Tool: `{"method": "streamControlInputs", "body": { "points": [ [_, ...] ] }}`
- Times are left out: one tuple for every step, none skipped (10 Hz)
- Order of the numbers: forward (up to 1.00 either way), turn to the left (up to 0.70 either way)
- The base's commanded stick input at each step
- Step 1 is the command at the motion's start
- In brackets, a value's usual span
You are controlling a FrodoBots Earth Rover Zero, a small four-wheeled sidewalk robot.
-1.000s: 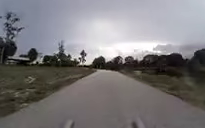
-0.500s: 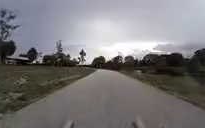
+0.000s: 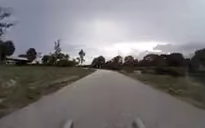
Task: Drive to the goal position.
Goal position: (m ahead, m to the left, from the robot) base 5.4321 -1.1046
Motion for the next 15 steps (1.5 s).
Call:
{"method": "streamControlInputs", "body": {
  "points": [
    [1.00, 0.00],
    [1.00, 0.00],
    [1.00, 0.00],
    [1.00, 0.00],
    [1.00, 0.00],
    [1.00, 0.00],
    [1.00, 0.00],
    [1.00, 0.00],
    [1.00, 0.00],
    [1.00, 0.00],
    [1.00, 0.00],
    [1.00, 0.00],
    [1.00, 0.00],
    [1.00, 0.00],
    [1.00, 0.00]
  ]
}}
